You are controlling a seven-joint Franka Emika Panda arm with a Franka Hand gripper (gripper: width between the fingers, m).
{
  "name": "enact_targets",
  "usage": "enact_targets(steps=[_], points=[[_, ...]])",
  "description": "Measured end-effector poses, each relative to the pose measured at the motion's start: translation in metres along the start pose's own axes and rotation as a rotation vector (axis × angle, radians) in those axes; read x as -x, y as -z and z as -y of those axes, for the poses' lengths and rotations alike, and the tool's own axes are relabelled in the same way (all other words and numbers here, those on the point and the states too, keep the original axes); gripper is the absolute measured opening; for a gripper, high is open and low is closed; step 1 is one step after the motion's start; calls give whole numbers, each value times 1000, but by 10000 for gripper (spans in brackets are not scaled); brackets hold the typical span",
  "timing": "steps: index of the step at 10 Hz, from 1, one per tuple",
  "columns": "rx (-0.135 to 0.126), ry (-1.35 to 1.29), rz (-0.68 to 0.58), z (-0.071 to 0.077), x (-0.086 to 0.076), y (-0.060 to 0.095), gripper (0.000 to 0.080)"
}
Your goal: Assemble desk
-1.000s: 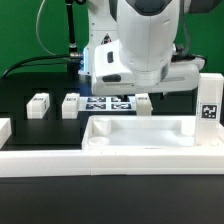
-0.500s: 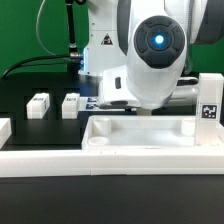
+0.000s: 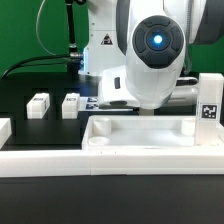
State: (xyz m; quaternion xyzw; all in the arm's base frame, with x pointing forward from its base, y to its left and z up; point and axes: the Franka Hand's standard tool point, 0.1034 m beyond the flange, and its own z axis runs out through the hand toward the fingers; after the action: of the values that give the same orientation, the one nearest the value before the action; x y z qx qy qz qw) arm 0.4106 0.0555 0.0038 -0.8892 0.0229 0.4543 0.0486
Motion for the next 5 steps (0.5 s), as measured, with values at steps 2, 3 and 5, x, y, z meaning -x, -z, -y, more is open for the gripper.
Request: enact_targets(steps=[2,3,5], points=[[0,0,0,0,0,0,288],[0,0,0,0,0,0,288],[-1,7,23,-2,6,5,288]])
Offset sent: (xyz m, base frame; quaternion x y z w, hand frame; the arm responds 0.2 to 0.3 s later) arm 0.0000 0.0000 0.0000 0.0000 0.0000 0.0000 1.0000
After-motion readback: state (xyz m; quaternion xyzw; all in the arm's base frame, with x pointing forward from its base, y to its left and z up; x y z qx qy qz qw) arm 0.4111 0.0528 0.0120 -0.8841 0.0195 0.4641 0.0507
